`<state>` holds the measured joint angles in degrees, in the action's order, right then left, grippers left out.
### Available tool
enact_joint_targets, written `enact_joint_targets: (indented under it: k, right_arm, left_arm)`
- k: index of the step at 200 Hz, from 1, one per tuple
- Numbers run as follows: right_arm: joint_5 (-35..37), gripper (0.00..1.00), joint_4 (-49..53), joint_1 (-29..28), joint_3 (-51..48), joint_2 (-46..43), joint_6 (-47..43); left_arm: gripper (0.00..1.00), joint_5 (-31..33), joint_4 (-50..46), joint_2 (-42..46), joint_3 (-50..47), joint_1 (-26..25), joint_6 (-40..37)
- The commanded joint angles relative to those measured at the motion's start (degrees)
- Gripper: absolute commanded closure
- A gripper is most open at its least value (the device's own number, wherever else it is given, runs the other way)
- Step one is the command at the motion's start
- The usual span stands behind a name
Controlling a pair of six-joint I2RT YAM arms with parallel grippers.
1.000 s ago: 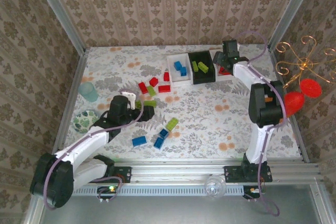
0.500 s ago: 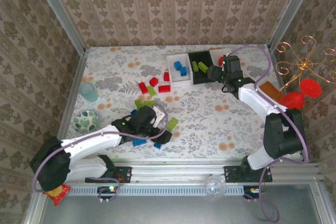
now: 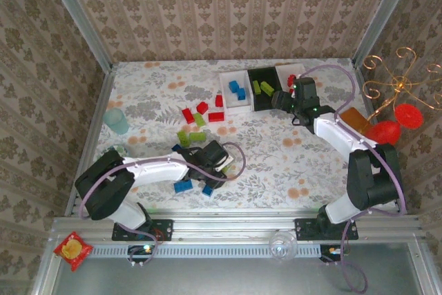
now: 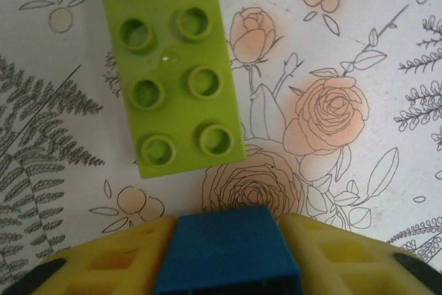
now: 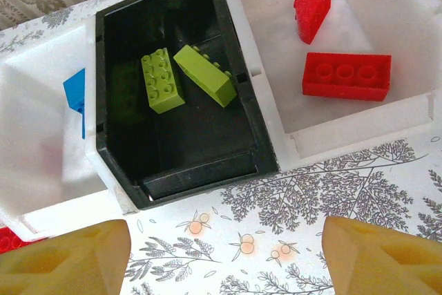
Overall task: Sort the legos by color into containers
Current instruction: Pick up the lego from the middle-left of the table, then place the lego in the container.
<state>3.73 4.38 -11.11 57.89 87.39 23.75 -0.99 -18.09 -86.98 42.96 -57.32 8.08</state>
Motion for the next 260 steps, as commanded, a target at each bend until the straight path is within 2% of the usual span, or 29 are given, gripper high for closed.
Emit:
enact_joint_targets:
  k: [1,18,37,65,80,94,116,152,170,189,207,224,238,260]
  right_arm:
    - [-1.4,0.25,-0.94,0.19,-1.14,-3.04,0.37]
    - [-1.98,0.25,-1.69,0.14,-2.3,-4.36,1.21]
    - [-2.66,0.25,-2.52,-0.01,-4.08,-6.64,2.37]
    - [-1.97,0.26,-4.18,-1.12,-8.27,-11.34,4.45]
    - [-0.7,0.26,-5.46,-1.83,-10.82,-13.66,5.72]
    - [0.76,0.26,-6.27,-2.73,-13.02,-15.48,6.42]
    - [1.38,0.26,-6.73,-5.14,-14.82,-17.12,6.58]
    - [1.84,0.25,-4.54,-8.6,-14.56,-17.04,6.06]
    - [1.87,0.25,-3.72,-9.45,-14.47,-17.88,5.85]
    - [2.88,0.25,-2.37,-10.06,-14.88,-19.85,5.46]
    - [3.48,0.25,-1.33,-10.63,-15.73,-21.59,5.09]
    - [3.35,0.25,0.42,-11.01,-16.1,-22.47,4.33]
    - [3.37,0.25,2.62,-11.21,-16.4,-23.51,3.07]
    - [3.4,0.24,4.55,-11.22,-16.99,-25.62,1.28]
  left_arm:
    - [0.66,1.96,-2.17,0.27,2.21,-0.48,-0.74]
    - [0.72,2.7,-1.63,2.47,2.86,0.05,-0.54]
    - [0.78,3.28,0.7,6.49,4.06,3.58,0.86]
    - [0.74,1.73,11.12,8.05,7.33,11.31,3.94]
    - [0.73,-0.58,16.81,2.75,12.7,14.41,4.11]
    - [0.73,-1.1,17.01,-5.0,21.06,16.58,3.42]
    - [0.73,-3.09,13.23,-17.49,35.35,19.39,1.77]
    - [0.71,1.33,4.92,-33.22,55.84,20.42,-3.13]
    - [0.65,3.94,2.32,-38.39,63.16,20.49,-5.03]
    - [0.52,4.63,1.23,-39.93,67.11,20.49,-5.95]
    - [0.41,3.63,1.74,-37.83,66.93,20.52,-5.9]
    - [0.36,1.77,4.13,-32.69,61.97,20.41,-5.07]
    - [0.33,0.18,6.6,-26.05,54.62,20.11,-4.33]
    - [0.26,-3.91,10.59,-12.91,36.49,19.28,-3.42]
